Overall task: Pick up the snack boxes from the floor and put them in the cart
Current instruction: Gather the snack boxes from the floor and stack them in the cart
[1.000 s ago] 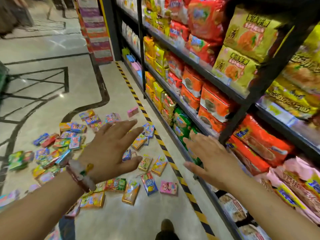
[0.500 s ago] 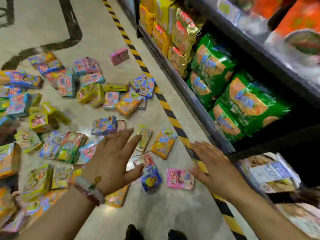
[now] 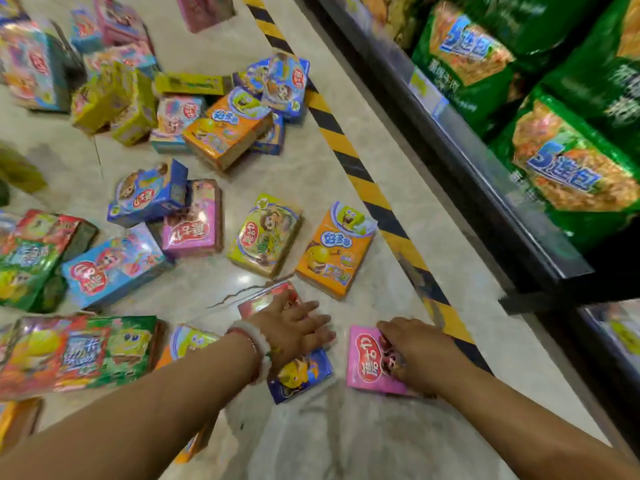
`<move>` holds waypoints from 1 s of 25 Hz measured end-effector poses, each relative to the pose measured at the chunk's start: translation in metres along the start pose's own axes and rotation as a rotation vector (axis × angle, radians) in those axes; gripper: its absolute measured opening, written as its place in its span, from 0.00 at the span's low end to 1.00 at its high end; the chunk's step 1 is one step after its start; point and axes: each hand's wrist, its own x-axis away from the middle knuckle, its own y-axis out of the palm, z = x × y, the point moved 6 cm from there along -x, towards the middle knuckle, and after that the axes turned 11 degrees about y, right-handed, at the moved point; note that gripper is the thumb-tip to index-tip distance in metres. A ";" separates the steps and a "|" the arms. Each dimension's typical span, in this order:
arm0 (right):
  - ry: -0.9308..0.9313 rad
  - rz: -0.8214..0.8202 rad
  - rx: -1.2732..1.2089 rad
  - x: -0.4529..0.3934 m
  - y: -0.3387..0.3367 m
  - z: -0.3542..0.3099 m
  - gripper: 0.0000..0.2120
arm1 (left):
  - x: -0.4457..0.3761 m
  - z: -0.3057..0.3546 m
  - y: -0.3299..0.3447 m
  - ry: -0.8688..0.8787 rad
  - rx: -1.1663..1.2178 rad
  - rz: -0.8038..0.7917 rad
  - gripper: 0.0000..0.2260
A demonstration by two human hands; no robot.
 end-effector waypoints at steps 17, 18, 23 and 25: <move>0.407 -0.132 -1.559 0.094 -0.102 0.016 0.14 | 0.136 -0.034 -0.098 -0.506 0.992 0.636 0.37; 0.380 -0.136 -1.601 0.115 -0.132 0.010 0.12 | 0.167 -0.030 -0.121 -0.501 1.204 0.742 0.35; 0.217 -0.124 -1.713 0.213 -0.305 -0.013 0.14 | 0.316 0.020 -0.256 -0.382 2.015 1.025 0.16; 0.166 -0.116 -1.676 0.257 -0.373 -0.017 0.15 | 0.370 0.051 -0.311 -0.316 2.146 1.077 0.25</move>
